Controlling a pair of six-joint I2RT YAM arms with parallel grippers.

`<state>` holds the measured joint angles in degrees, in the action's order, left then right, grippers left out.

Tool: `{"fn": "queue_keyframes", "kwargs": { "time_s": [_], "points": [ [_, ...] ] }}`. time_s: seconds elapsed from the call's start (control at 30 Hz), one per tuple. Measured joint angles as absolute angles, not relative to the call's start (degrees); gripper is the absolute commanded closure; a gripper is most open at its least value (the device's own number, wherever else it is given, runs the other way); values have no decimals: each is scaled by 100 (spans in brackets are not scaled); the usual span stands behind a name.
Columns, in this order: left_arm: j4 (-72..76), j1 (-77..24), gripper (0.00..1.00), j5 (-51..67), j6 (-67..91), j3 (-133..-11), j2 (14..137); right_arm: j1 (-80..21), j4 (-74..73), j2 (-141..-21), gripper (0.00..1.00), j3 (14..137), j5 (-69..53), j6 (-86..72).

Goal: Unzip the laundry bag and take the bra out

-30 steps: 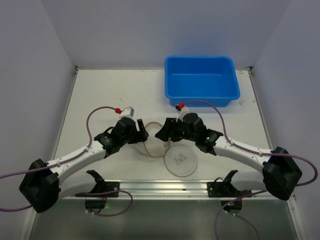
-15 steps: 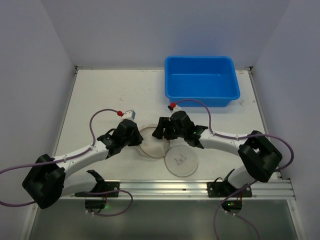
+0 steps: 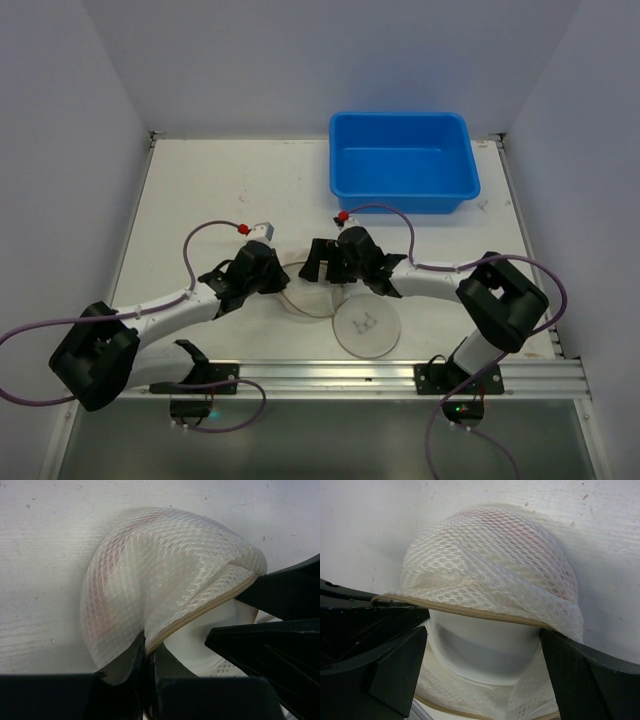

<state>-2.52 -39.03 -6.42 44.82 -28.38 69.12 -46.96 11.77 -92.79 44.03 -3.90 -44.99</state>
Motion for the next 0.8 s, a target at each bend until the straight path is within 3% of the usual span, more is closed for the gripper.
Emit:
{"fn": "queue_keyframes", "kwargs": {
  "time_s": [0.27, 0.47, 0.53, 0.63, 0.67, 0.77, 0.8],
  "points": [
    [-220, -3903, 94, -637, 4480, -2821, 6910, -4692, 1162, -9308, 11, 4403, -397, -4521],
    [-115, -3900, 94, -602, 4480, -2716, 6853, -4672, 1243, -9515, 26, 4456, -637, -4344],
    [-108, -3900, 94, -578, 4482, -2711, 6864, -4672, 1240, -9633, 35, 4547, -714, -4263],
    [-34, -3905, 94, -539, 4488, -2709, 6932, -4674, 1216, -9701, 57, 4617, -757, -4128],
    [-3, -3909, 94, -513, 4497, -2707, 6954, -4674, 1203, -9699, 70, 4617, -773, -4119],
    [82, -3918, 94, -416, 4506, -2705, 6965, -4705, 1155, -9590, 89, 4615, -869, -4080],
    [95, -3920, 94, -381, 4512, -2705, 6965, -4724, 1103, -9507, 100, 4613, -871, -4071]
  ]
}}
